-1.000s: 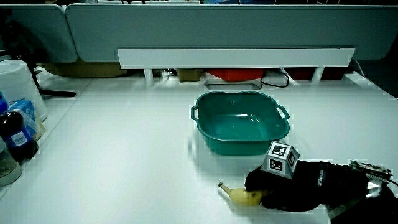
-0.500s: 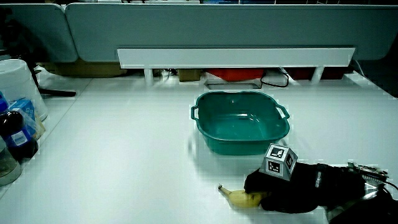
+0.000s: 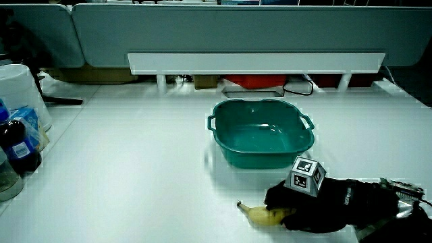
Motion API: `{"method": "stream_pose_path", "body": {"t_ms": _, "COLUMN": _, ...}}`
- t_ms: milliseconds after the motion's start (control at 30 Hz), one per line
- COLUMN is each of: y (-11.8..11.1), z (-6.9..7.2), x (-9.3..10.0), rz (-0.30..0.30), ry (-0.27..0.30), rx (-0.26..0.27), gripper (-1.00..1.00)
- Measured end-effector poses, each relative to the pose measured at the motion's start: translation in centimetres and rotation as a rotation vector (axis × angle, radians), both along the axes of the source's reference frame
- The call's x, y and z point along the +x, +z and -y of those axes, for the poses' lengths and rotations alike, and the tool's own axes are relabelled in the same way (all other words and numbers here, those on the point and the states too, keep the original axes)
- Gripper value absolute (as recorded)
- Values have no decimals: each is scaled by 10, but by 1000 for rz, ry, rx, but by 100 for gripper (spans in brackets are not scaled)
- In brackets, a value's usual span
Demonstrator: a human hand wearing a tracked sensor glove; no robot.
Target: Place banana on desk
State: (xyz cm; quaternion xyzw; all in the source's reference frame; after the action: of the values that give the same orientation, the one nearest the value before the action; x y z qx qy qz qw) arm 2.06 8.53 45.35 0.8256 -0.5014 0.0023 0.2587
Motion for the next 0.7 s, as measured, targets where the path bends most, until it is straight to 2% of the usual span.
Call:
{"method": "stream_pose_path", "body": {"t_ms": 100, "y": 2, "z": -1, "x": 3, "rz": 1, "ry": 24, "rx": 26, "gripper": -47}}
{"method": "stream_pose_path", "body": {"t_ms": 133, "y": 0, "z": 1, "x": 5, "rz": 22, "ry": 37, "rx": 15, "gripper": -50}}
{"method": "stream_pose_path", "body": {"t_ms": 167, "y": 2, "z": 1, "x": 6, "rz": 11, "ry": 27, "rx": -39, "gripper": -53}}
{"method": "stream_pose_path", "body": {"t_ms": 200, "y": 1, "z": 1, "x": 7, "rz": -1, "ry": 40, "rx": -31, "gripper": -57}}
{"method": "stream_pose_path", "body": {"t_ms": 233, "y": -2, "z": 2, "x": 9, "rz": 18, "ry": 48, "rx": -32, "gripper": -60}}
{"method": "stream_pose_path", "body": {"t_ms": 333, "y": -11, "z": 3, "x": 13, "rz": 35, "ry": 68, "rx": 15, "gripper": -70}}
{"method": "stream_pose_path", "body": {"t_ms": 433, "y": -13, "z": 3, "x": 20, "rz": 48, "ry": 91, "rx": 17, "gripper": -80}}
{"method": "stream_pose_path", "body": {"t_ms": 500, "y": -21, "z": 4, "x": 26, "rz": 56, "ry": 99, "rx": 52, "gripper": -87}}
{"method": "stream_pose_path", "body": {"t_ms": 633, "y": -29, "z": 5, "x": 46, "rz": 56, "ry": 181, "rx": 35, "gripper": -100}}
{"method": "stream_pose_path", "body": {"t_ms": 700, "y": -34, "z": 5, "x": 56, "rz": 56, "ry": 223, "rx": 27, "gripper": -100}}
